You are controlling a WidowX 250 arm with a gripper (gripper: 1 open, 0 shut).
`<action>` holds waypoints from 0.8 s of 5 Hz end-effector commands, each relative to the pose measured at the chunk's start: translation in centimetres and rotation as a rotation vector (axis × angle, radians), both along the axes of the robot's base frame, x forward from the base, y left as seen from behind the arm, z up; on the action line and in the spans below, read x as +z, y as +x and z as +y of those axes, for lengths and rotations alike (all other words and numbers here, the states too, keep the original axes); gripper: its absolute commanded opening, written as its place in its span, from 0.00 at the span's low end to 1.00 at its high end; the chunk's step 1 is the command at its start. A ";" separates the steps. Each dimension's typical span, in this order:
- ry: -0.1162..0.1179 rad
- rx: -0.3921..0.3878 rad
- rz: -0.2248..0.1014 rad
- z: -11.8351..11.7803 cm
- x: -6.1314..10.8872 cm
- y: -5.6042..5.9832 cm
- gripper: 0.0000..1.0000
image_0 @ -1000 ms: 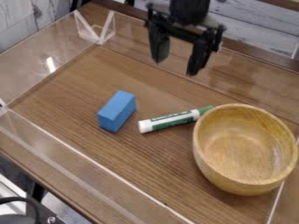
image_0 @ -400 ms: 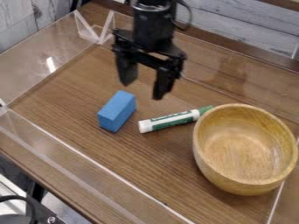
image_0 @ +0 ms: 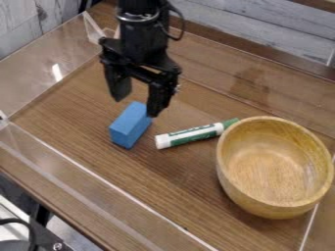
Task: Put the blue block in the brown bowl
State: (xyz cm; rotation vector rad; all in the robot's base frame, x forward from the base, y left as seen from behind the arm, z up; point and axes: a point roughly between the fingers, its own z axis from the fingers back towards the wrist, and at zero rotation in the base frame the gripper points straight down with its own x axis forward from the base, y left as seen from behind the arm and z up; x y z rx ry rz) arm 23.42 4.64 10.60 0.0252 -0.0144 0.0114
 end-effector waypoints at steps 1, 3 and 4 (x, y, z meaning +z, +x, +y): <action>0.010 -0.005 -0.038 0.3 0.7 0.2 1.00; 0.004 -0.019 -0.017 0.2 -0.3 -0.1 1.00; 0.001 -0.025 -0.007 0.1 -0.8 -0.2 1.00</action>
